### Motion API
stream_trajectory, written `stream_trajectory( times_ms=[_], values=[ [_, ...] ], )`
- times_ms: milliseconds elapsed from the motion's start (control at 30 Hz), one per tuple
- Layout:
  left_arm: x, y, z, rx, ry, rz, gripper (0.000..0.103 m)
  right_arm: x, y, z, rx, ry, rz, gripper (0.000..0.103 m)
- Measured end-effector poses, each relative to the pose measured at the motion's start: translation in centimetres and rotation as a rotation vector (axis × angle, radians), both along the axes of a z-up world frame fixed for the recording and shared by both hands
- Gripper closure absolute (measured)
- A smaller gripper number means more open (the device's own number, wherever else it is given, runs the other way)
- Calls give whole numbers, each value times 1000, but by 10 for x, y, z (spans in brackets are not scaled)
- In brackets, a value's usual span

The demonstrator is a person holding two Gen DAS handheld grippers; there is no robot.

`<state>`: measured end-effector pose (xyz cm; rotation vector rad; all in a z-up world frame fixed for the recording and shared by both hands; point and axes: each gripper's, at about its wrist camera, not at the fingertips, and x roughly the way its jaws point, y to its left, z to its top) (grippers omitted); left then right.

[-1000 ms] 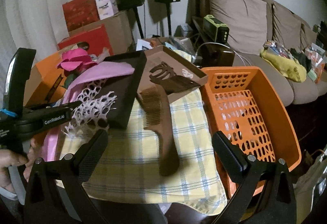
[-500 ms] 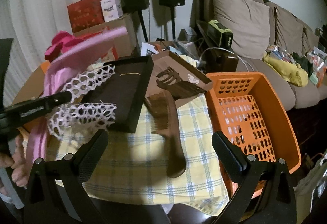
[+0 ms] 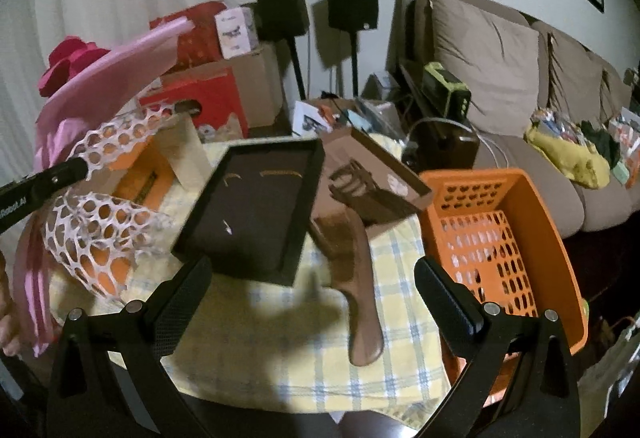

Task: Organize objects
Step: 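Carry the bouquet with the left gripper while the right gripper grasps the gold Chanel box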

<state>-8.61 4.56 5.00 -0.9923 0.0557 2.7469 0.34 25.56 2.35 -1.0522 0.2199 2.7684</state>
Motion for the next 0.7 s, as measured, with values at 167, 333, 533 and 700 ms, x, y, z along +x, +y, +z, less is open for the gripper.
stream_trajectory(
  times_ms=[167,333,533,700],
  values=[
    [7,-24,18,-12,46,45,82,-8,-13,14,19,23,25,1],
    [7,-44,24,-11,58,81,81,-17,-20,18,23,27,36,1],
    [6,-70,24,-27,64,141,81,-28,-21,13,-9,9,39,6],
    [0,-89,21,-45,65,193,81,-47,-30,16,-31,14,68,8]
  ],
)
